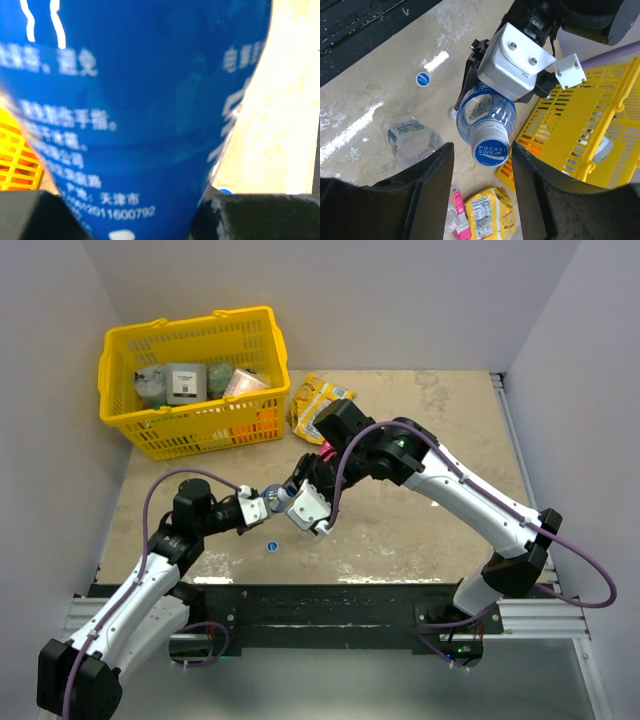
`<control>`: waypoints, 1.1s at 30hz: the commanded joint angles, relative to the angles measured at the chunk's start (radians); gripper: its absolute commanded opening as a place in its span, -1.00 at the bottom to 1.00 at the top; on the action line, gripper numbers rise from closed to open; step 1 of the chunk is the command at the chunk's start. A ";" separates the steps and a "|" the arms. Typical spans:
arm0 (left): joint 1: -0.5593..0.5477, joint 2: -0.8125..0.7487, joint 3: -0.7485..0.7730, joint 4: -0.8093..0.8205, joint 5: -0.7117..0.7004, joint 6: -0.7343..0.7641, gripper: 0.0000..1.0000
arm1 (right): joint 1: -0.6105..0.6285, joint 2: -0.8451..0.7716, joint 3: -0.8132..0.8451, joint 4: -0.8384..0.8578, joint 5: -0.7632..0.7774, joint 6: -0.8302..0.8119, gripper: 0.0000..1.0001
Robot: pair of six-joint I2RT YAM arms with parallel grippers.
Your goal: Screw on the bottle caps
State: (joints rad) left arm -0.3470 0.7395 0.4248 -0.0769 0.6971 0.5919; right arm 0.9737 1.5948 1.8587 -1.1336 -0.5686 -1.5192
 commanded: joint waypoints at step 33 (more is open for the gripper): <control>-0.075 -0.062 -0.149 0.496 -0.694 -0.164 -1.00 | -0.073 0.438 0.338 0.032 -0.145 1.630 -1.00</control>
State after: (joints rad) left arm -0.4114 0.6724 0.2386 0.1154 0.1429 0.4519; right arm 0.8356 2.0418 2.2494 -1.0988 -0.6418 -0.2237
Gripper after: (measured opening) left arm 0.334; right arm 0.318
